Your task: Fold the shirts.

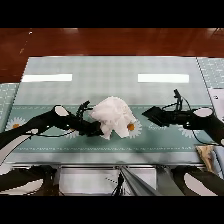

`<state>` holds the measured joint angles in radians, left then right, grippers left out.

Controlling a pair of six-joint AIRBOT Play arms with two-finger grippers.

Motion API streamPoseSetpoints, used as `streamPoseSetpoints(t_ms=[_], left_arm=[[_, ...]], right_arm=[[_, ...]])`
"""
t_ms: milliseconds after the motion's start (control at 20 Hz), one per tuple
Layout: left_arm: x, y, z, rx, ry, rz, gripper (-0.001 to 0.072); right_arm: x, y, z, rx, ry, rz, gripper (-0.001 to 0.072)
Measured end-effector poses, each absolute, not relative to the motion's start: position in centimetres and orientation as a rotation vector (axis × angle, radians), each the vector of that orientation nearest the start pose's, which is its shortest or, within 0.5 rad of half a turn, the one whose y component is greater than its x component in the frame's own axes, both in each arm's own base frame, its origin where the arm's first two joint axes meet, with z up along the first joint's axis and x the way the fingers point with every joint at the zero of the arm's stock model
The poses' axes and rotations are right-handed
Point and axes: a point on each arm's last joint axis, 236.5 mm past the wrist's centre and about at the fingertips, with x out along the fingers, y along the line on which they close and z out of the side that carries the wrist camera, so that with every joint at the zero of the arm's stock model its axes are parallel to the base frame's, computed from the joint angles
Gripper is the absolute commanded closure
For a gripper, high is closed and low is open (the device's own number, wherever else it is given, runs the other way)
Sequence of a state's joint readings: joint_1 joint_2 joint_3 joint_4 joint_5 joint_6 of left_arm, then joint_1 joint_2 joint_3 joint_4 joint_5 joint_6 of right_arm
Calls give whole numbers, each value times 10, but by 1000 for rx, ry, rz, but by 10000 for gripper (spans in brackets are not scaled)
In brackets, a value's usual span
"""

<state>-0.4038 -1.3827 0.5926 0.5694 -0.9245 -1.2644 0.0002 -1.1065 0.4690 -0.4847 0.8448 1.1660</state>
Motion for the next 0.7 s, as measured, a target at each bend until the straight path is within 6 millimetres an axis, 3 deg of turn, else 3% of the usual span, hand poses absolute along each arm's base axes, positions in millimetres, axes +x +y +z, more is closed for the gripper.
streamPoseSetpoints(t_ms=[400,450,550,600,650,700], left_arm=[[199,-259,-110,-552,1646,-627,680],[200,-259,-108,-547,1638,-634,680],[206,-260,-104,-536,1616,-647,680],[209,-262,-100,-536,1603,-657,680],[213,-265,-96,-535,1591,-669,680],[217,-267,-92,-534,1577,-679,680]], right_arm=[[292,200,-95,907,1236,250,139],[290,207,-98,922,1248,247,186],[284,221,-106,936,1277,250,370],[282,227,-109,936,1287,251,553],[282,231,-111,936,1290,251,685],[284,235,-110,941,1290,255,683]])
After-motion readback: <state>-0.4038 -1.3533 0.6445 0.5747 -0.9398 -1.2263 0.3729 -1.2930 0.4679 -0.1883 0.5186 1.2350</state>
